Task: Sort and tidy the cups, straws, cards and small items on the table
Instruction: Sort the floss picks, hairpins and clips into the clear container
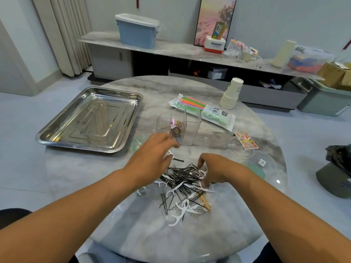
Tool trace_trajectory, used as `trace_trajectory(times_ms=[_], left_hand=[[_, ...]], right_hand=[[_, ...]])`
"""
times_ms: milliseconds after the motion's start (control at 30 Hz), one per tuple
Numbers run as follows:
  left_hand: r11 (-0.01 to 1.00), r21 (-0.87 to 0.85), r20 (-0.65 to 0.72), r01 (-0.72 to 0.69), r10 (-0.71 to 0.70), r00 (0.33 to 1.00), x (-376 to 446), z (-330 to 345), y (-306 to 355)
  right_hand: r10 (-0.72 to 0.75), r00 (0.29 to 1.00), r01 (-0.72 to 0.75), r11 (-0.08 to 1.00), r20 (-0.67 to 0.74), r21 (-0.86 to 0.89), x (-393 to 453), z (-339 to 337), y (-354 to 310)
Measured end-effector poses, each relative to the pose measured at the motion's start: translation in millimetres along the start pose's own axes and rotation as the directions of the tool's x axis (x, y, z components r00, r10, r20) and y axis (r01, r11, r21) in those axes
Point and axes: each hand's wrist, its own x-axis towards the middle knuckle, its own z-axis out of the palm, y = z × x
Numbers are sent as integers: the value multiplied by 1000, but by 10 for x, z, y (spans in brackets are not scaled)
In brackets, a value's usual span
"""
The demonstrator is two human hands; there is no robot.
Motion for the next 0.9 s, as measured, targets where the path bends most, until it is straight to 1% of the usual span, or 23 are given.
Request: trace_trajectory(times_ms=[67, 133, 167, 233, 333, 433, 600, 700, 800, 900], left_hand=[[994, 77, 178, 79, -92, 980, -64, 74, 66], [966, 213, 325, 144, -209, 922, -125, 113, 65], [952, 265, 372, 154, -249, 894, -148, 114, 48], [930, 327, 423, 169, -304, 854, -183, 92, 5], [911, 366, 441, 190, -349, 827, -199, 43, -73], [907, 371, 446, 198, -361, 819, -189, 19, -130], [908, 330, 502, 257, -399, 767, -158, -38, -199], [906, 308, 513, 292, -416, 750, -142, -56, -226], [904, 295, 510, 309, -423, 749, -119, -57, -233], [904, 318, 486, 287, -415, 769, -108, -48, -221]], right_hand=[[-34, 999, 34, 999, -18, 30, 19, 35, -27], [-53, 998, 55, 997, -39, 48, 31, 54, -51], [-58, 997, 61, 997, -52, 53, 38, 54, -56], [-65, 994, 70, 996, -86, 48, 48, 34, -52], [-80, 983, 85, 996, -167, 22, 73, -36, -20], [-87, 971, 86, 996, -221, -16, 94, -116, 5], [-94, 976, 99, 995, -197, 17, 87, -171, 22], [-90, 978, 101, 994, -189, 49, 73, -183, 47], [-89, 974, 107, 991, -206, 81, 57, -203, 62], [-80, 969, 110, 987, -233, 115, 41, -222, 72]])
